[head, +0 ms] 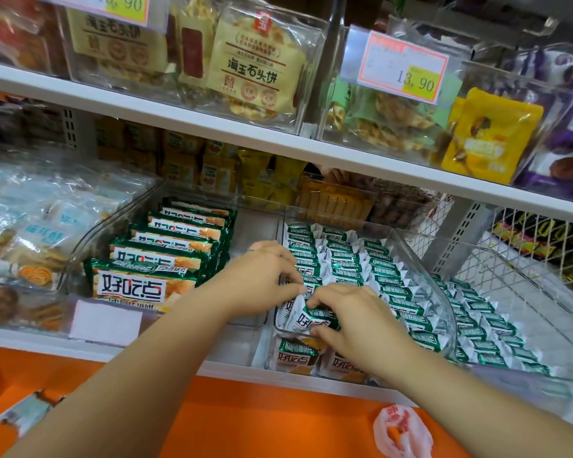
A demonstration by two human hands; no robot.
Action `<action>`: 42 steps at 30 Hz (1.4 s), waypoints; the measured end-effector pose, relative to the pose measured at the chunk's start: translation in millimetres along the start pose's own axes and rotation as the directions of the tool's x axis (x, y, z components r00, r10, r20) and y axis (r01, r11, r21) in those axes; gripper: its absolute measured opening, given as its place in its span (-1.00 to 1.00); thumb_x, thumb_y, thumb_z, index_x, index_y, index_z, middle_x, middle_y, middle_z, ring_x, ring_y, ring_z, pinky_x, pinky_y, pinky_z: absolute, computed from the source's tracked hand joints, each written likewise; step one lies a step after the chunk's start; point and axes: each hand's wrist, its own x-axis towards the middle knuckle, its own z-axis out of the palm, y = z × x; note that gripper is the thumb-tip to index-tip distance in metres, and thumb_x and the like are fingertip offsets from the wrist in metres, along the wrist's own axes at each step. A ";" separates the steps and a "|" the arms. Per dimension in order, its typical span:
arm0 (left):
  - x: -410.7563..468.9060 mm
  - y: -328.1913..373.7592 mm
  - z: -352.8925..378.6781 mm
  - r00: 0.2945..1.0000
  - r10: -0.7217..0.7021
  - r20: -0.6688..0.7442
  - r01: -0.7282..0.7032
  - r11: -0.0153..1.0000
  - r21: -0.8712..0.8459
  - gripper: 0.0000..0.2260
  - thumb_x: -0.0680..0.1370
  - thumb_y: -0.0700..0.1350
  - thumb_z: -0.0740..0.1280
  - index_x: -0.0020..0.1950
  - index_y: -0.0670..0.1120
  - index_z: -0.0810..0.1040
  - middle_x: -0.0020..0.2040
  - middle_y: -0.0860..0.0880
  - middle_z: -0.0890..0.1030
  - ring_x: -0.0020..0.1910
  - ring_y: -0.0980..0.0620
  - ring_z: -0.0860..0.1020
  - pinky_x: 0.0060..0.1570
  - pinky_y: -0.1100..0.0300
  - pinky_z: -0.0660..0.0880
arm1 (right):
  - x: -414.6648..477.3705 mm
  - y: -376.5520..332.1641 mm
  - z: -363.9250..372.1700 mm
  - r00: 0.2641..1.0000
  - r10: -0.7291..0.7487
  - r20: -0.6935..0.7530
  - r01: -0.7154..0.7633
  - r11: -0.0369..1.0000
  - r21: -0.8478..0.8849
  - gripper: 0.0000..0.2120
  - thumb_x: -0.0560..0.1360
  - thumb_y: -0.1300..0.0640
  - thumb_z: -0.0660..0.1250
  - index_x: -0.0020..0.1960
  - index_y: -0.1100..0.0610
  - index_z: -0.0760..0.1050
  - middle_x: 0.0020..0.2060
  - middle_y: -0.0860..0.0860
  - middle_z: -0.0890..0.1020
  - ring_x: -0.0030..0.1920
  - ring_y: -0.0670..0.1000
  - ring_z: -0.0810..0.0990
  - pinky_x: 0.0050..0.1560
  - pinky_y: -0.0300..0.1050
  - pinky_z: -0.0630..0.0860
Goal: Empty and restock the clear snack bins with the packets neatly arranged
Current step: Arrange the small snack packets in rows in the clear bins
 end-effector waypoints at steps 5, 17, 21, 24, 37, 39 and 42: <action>-9.6 2.3 -4.8 0.998 0.015 0.068 -0.011 0.998 -0.070 -0.81 0.47 0.13 0.40 0.04 0.15 0.62 0.34 0.11 0.36 0.41 0.11 0.14 0.30 0.20 0.09 | -0.9 1.1 1.5 0.985 -0.110 0.136 0.115 0.993 -0.035 -0.64 0.58 -0.09 0.20 0.37 -0.22 0.37 0.12 -0.16 0.36 0.17 -0.08 0.29 0.26 -0.14 0.18; -18.5 13.6 -3.3 0.977 -0.064 0.205 -0.006 0.946 0.324 -0.66 0.56 0.16 0.27 0.34 0.21 0.47 0.56 0.09 0.03 0.54 -0.01 -0.15 0.48 -0.21 -0.06 | -15.8 24.3 5.9 0.998 -0.038 0.051 0.041 0.998 -0.049 -0.57 0.57 -0.20 0.06 0.37 -0.15 0.41 0.36 -0.26 0.37 0.36 -0.08 0.27 0.36 -0.15 0.05; -15.8 20.4 -0.4 0.986 -0.033 0.165 -0.034 0.921 0.389 -0.57 0.61 0.18 0.14 0.47 0.15 0.30 0.54 0.11 0.16 0.55 0.02 -0.13 0.45 -0.29 -0.19 | -7.0 25.4 -8.6 0.995 0.041 0.091 -0.042 0.999 0.010 -0.55 0.62 -0.15 0.02 0.49 -0.15 0.17 0.46 -0.27 0.16 0.47 -0.14 0.10 0.49 -0.13 -0.03; -18.2 23.2 8.0 0.984 -0.034 0.173 -0.052 0.880 0.473 -0.50 0.62 0.22 0.01 0.54 0.10 0.16 0.52 0.13 0.23 0.56 0.01 -0.13 0.41 -0.32 -0.30 | 0.6 18.8 -1.4 0.975 0.065 0.212 -0.060 0.998 -0.029 -0.49 0.64 -0.12 -0.04 0.55 -0.07 -0.02 0.52 -0.20 0.02 0.52 -0.15 -0.03 0.53 -0.03 -0.13; 0.6 45.5 10.2 0.991 0.095 0.094 -0.126 0.893 0.432 -0.53 0.68 0.02 0.03 0.56 -0.10 0.07 0.56 -0.07 0.10 0.55 -0.02 0.01 0.50 0.02 -0.15 | -35.4 66.7 -19.9 0.958 0.179 0.225 -0.211 0.969 0.127 -0.50 0.63 -0.05 0.02 0.54 -0.06 -0.03 0.44 -0.27 0.02 0.50 -0.21 -0.05 0.43 -0.32 -0.16; 9.3 57.2 18.6 0.989 0.101 0.105 -0.137 0.898 0.417 -0.51 0.68 -0.02 0.03 0.56 -0.17 0.02 0.57 -0.12 0.06 0.55 -0.06 0.00 0.51 0.05 -0.08 | -37.4 64.8 -10.5 0.954 0.131 0.270 -0.147 0.988 0.042 -0.42 0.61 -0.18 -0.06 0.55 -0.03 -0.10 0.46 -0.24 -0.03 0.51 -0.20 -0.11 0.44 -0.32 -0.20; 21.6 60.2 31.7 0.987 0.026 0.156 -0.086 0.916 0.392 -0.50 0.69 -0.06 -0.01 0.55 -0.26 -0.05 0.57 -0.19 0.00 0.55 -0.10 -0.04 0.50 0.08 -0.03 | -34.4 64.6 1.0 0.958 0.101 0.267 -0.089 0.994 -0.057 0.01 0.27 -0.52 -0.51 0.56 0.00 -0.15 0.54 -0.11 -0.08 0.50 -0.17 -0.20 0.46 -0.25 -0.27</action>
